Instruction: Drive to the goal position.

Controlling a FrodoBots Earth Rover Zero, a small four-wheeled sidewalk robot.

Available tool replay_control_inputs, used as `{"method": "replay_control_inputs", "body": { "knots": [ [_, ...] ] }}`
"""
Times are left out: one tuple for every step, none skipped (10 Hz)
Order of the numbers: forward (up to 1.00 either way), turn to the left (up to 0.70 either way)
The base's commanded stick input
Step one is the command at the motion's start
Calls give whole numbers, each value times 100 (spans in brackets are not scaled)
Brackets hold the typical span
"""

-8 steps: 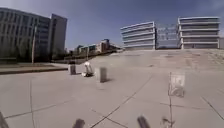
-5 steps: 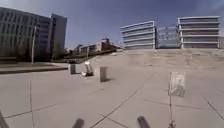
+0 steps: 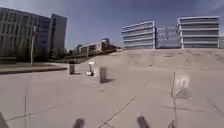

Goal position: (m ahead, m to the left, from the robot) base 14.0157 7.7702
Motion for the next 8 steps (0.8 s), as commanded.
{"method": "replay_control_inputs", "body": {
  "knots": [
    [70,0],
    [70,0],
    [70,0],
    [70,0],
    [70,0],
    [70,0],
    [70,0],
    [70,-1]
  ]
}}
